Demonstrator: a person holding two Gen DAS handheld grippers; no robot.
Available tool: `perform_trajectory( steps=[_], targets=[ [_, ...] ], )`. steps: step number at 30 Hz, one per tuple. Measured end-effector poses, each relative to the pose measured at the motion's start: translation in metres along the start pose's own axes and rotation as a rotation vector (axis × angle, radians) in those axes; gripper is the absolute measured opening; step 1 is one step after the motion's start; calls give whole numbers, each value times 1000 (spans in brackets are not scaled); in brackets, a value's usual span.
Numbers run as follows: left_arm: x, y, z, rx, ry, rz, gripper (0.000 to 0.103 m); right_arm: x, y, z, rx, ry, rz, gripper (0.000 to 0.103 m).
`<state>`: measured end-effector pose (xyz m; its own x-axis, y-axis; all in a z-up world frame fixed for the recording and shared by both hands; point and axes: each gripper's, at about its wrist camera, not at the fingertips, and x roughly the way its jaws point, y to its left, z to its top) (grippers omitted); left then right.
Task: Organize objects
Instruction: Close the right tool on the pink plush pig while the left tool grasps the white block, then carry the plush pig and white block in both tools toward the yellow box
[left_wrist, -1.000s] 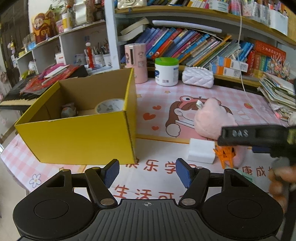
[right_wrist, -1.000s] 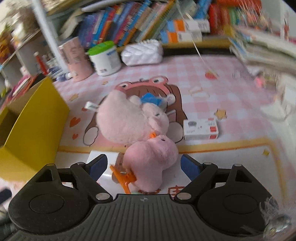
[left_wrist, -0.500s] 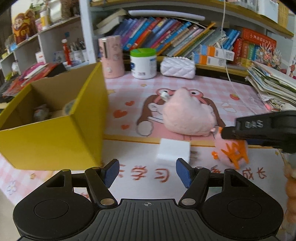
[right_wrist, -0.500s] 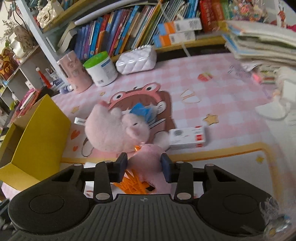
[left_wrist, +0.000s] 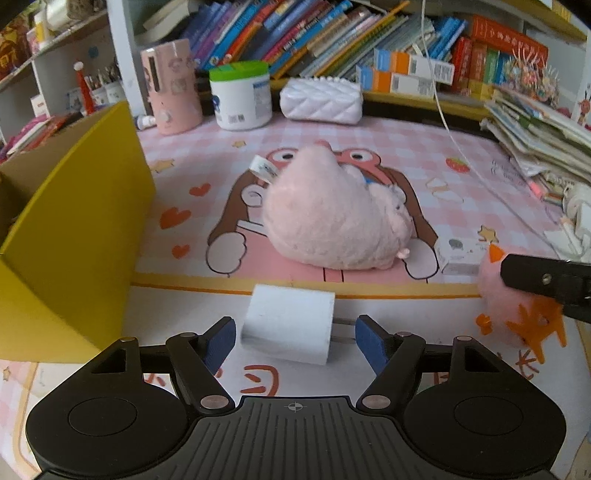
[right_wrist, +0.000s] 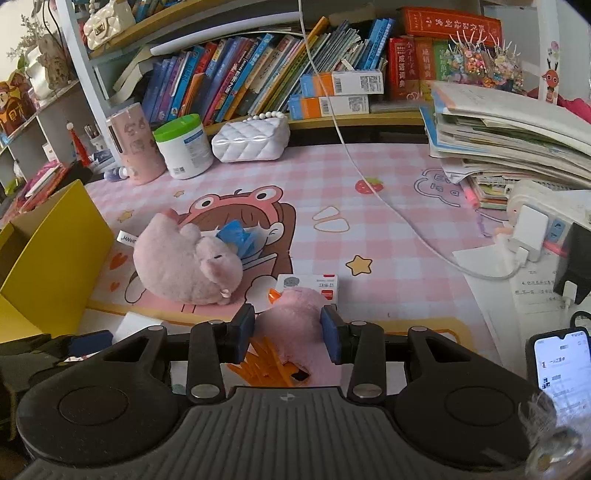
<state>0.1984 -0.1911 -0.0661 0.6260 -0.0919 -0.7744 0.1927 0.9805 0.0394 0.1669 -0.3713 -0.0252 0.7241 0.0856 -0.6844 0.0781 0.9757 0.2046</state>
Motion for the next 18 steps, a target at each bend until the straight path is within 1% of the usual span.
perform_trajectory(
  steps=[1,2,6,13,18],
  targets=[
    [2,-1,-1,5,7,2,71,0,0,0,0,1,1,37],
    [4,-1,-1,8,11,-1,67,0,0,0,-4,2,3,36],
    [1,1,-2,-1,-2,-17,66,-4,4,0,-23,-8,8,36],
    [-37,15,-2,-37,-107,-33,66,-11,24,1,-61,-23,17,36],
    [-59,34,-4,-73,-148,-42,66,-19,43,-6,-79,-29,27,36]
  ],
)
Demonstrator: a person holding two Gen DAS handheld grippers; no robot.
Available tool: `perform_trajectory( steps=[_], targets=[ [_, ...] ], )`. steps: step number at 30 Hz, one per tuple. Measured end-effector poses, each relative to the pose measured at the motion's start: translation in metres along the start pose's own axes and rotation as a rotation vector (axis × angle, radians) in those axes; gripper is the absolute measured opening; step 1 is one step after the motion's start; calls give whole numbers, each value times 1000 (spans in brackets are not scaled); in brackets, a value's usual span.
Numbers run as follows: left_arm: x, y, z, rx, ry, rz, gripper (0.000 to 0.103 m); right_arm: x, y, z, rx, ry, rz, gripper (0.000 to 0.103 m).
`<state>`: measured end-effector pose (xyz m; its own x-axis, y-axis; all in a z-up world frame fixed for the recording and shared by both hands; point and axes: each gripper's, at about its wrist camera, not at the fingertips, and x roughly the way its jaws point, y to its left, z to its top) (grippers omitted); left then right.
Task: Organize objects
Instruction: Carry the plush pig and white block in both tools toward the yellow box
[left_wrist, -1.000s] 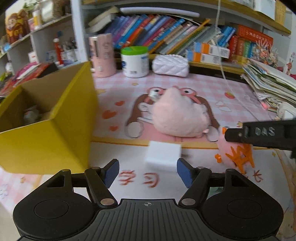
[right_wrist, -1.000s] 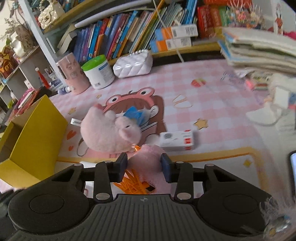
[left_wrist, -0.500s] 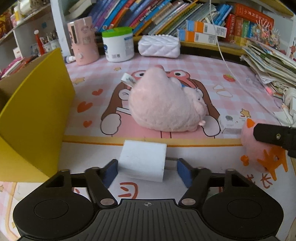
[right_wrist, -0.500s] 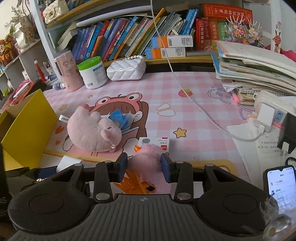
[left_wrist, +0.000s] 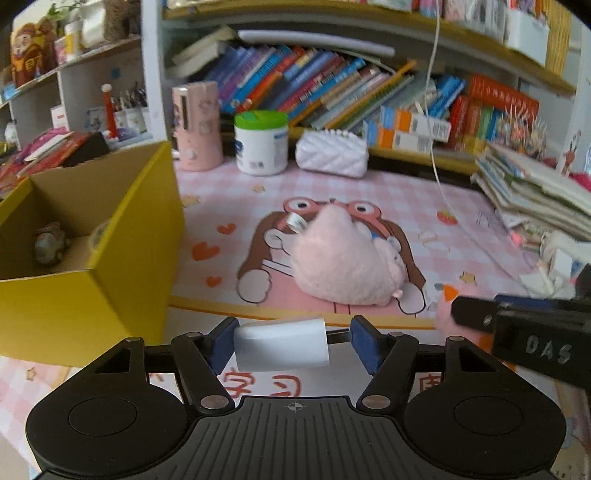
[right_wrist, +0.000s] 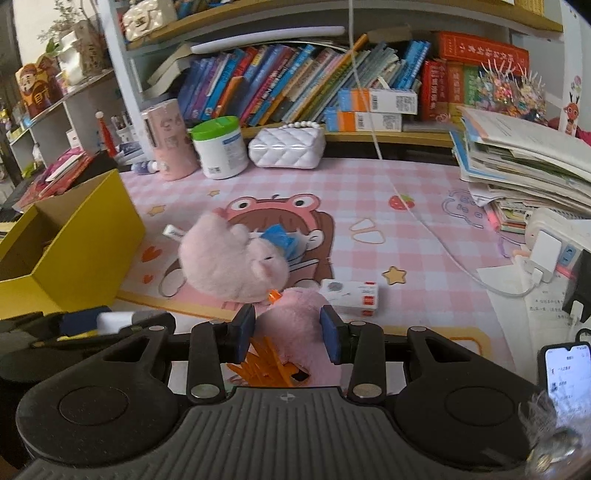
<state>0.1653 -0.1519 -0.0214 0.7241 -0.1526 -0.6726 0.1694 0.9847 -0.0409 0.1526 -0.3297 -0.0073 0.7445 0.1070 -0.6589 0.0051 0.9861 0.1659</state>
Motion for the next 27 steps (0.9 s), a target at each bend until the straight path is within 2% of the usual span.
perform_trajectory(
  steps=[6,14,27],
  targets=[
    [-28,24,-8,-10,-48,-25,66,-16,27,-10,0,-21,-10,36],
    [-64,71,-24,-24,-82,-27,66,-38,83,-28,-24,-40,-5,36],
    [-120,165,-63,-79,-90,47,66,-67,192,-68,-75,-38,45,36]
  ],
)
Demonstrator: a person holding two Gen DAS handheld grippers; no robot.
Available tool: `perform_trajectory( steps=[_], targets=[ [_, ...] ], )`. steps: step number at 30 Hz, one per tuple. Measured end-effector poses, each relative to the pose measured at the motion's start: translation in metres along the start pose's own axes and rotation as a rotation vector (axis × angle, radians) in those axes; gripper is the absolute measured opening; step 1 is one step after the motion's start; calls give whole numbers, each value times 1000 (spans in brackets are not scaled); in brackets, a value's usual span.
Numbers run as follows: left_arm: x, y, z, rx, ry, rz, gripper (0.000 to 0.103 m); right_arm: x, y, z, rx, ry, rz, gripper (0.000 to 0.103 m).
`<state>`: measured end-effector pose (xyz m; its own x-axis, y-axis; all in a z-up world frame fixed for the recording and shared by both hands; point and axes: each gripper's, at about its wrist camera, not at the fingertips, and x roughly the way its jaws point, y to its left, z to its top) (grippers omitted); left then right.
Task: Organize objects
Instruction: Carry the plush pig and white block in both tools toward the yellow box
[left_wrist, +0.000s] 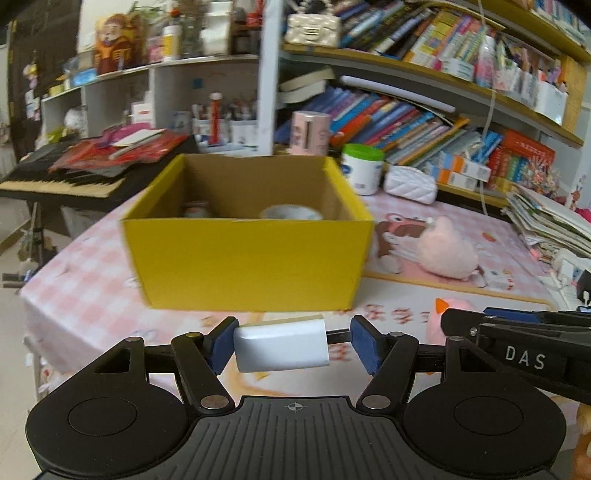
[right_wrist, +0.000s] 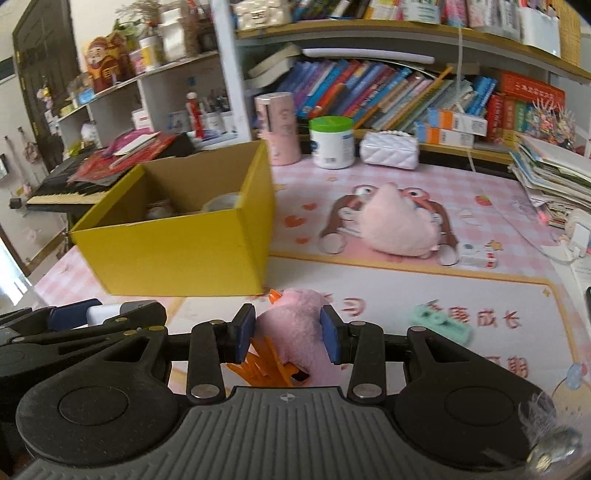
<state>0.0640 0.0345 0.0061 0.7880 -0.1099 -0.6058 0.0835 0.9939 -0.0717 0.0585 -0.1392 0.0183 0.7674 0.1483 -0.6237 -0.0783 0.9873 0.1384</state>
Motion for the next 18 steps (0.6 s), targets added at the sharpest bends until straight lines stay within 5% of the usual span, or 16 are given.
perform_trajectory(
  steps=[18],
  targets=[
    [-50,84,-32,-30,-11,55,66,-19,99,-42,-35,8,55,36]
  ],
)
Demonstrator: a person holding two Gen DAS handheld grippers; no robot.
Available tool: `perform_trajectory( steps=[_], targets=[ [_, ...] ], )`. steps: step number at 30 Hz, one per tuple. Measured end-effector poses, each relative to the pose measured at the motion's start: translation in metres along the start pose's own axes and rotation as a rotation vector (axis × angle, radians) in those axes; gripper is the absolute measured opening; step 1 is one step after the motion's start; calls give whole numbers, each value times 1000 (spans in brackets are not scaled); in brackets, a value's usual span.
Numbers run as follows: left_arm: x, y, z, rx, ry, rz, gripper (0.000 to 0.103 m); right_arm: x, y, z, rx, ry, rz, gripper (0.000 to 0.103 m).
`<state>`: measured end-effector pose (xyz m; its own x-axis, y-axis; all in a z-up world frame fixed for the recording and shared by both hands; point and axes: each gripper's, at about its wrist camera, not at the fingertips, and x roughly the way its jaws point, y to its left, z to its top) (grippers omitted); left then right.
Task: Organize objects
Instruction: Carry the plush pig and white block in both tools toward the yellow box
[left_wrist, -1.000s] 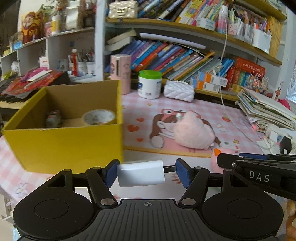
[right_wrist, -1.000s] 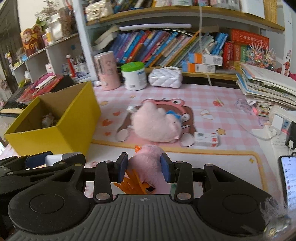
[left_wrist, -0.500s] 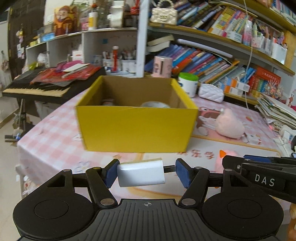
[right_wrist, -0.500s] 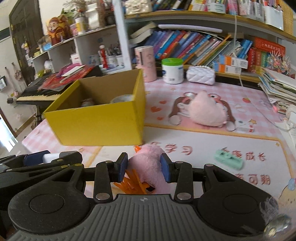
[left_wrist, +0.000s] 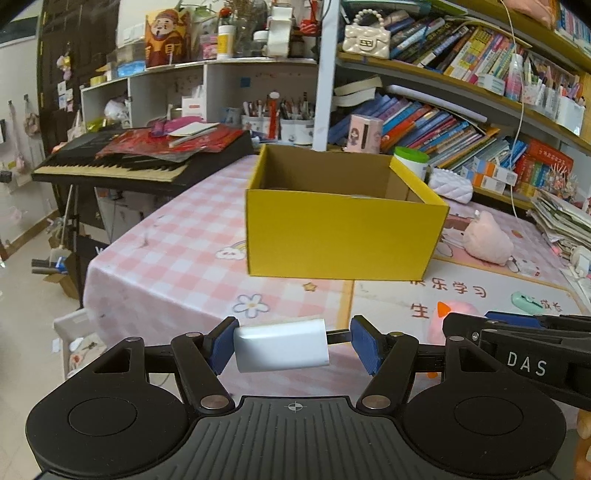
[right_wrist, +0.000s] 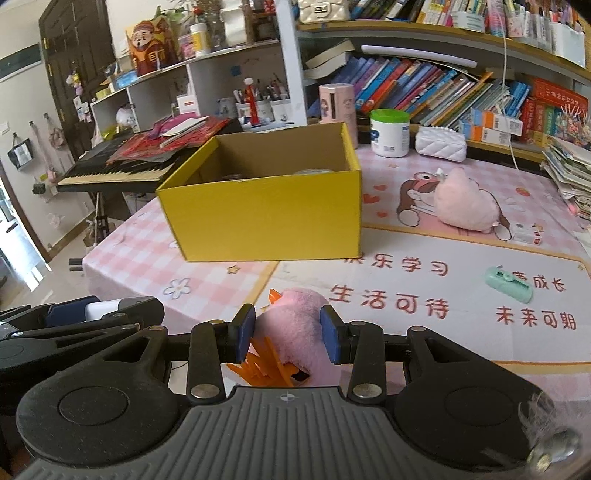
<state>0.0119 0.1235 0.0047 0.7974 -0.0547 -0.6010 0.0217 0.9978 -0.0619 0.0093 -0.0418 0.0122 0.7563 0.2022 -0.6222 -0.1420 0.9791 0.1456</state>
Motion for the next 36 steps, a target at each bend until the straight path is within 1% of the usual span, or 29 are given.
perform_trajectory(
  steps=[8,15,23,26,30,36],
  targets=[
    [-11,14,1,-24,-24,1,66,-8,20,-2,-31,-10,3,36],
    [-16,16,3,-20,-53,-11,66,-10,26,1,-49,-18,-1,36],
    [-14,20,13,-27,-88,8,66,-4,32,10,-77,-39,9,36],
    [-12,20,22,-23,-111,17,66,-1,32,21,-84,-68,8,36],
    [-9,20,41,-26,-160,25,66,1,30,43,-84,-125,15,36],
    [6,12,71,-5,-222,31,66,9,22,90,-101,-223,26,36]
  ],
)
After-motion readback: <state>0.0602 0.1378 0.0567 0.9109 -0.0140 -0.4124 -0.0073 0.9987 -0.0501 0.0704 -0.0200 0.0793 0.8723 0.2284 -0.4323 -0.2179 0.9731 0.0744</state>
